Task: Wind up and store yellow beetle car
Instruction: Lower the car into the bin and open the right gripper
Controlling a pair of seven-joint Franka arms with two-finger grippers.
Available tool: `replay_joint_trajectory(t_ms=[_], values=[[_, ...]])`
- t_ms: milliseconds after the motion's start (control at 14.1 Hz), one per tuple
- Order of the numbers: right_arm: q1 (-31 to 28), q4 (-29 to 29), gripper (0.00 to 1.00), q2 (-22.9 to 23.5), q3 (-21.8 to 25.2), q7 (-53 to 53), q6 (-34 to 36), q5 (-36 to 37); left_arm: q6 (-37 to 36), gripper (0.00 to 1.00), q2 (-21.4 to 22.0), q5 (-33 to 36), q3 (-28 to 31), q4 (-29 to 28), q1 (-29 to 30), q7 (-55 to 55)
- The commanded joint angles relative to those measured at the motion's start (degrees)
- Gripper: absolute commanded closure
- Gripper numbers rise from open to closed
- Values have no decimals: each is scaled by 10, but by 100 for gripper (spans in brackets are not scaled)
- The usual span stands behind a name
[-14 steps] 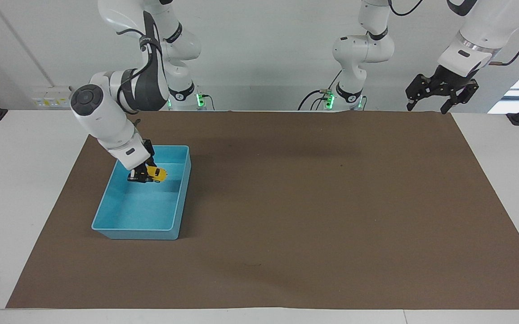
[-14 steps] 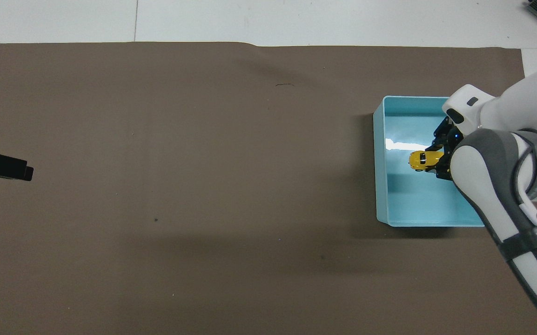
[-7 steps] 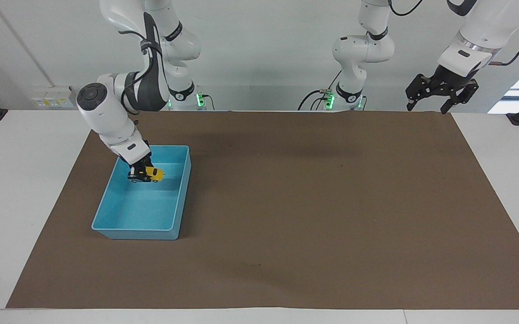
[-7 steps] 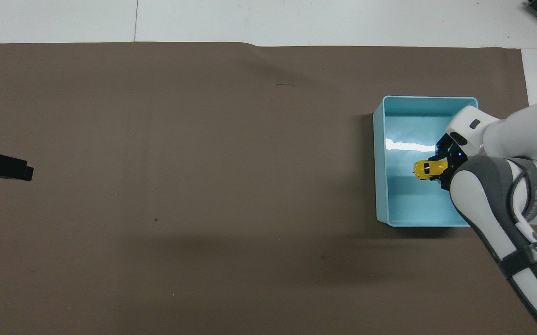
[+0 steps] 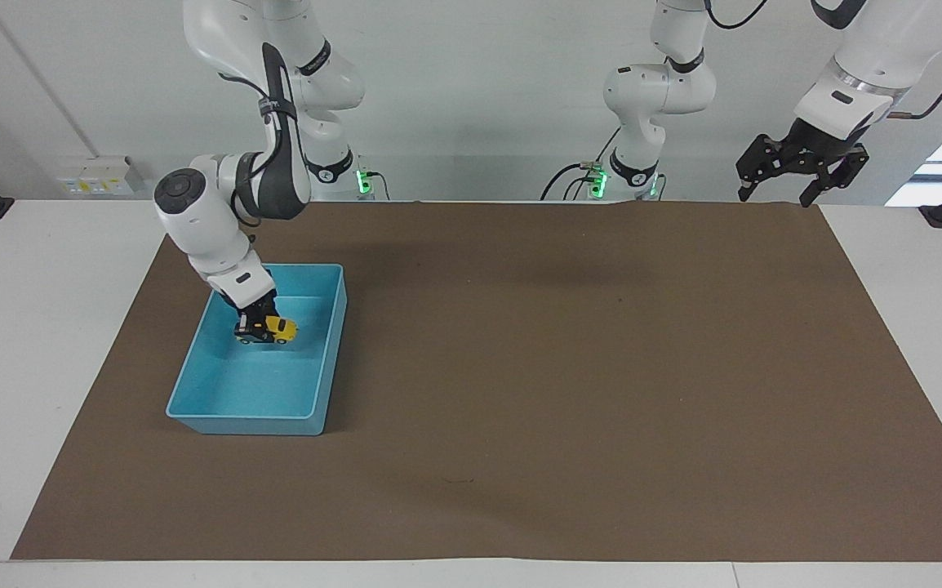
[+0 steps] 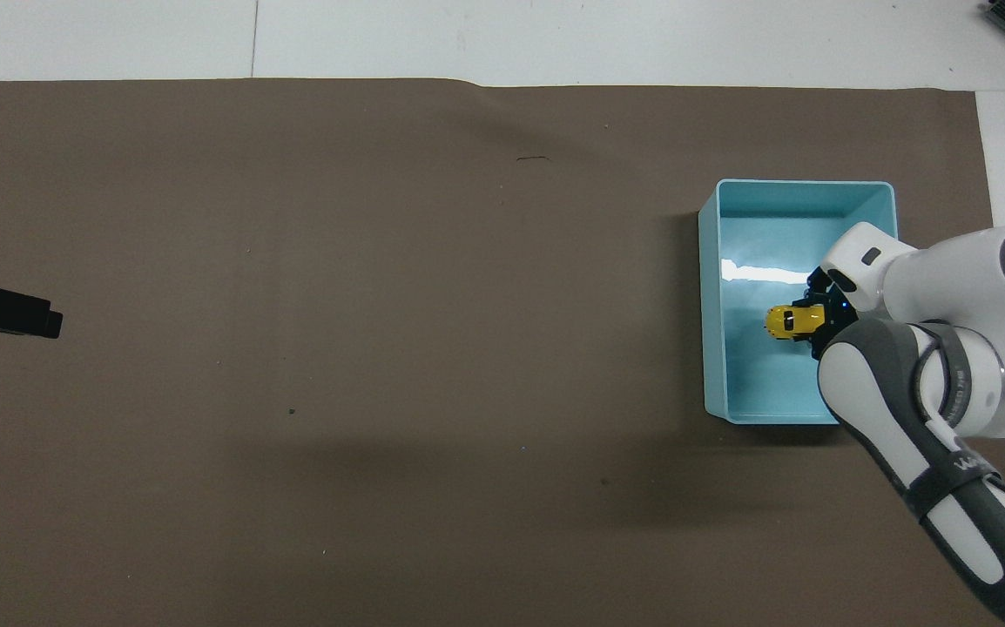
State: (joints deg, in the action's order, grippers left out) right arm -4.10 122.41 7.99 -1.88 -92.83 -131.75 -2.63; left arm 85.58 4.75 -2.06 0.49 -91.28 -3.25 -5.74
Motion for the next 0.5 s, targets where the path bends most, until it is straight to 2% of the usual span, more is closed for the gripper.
replay_joint_trajectory(t_ms=[0,424], values=[[-6,6,95,12,-5,-17,-26,9,-9,0,3,2,-3,1,7,-6],[-2,6,95,33,-5,-28,-53,9,-9,0,3,2,-3,1,7,-6]])
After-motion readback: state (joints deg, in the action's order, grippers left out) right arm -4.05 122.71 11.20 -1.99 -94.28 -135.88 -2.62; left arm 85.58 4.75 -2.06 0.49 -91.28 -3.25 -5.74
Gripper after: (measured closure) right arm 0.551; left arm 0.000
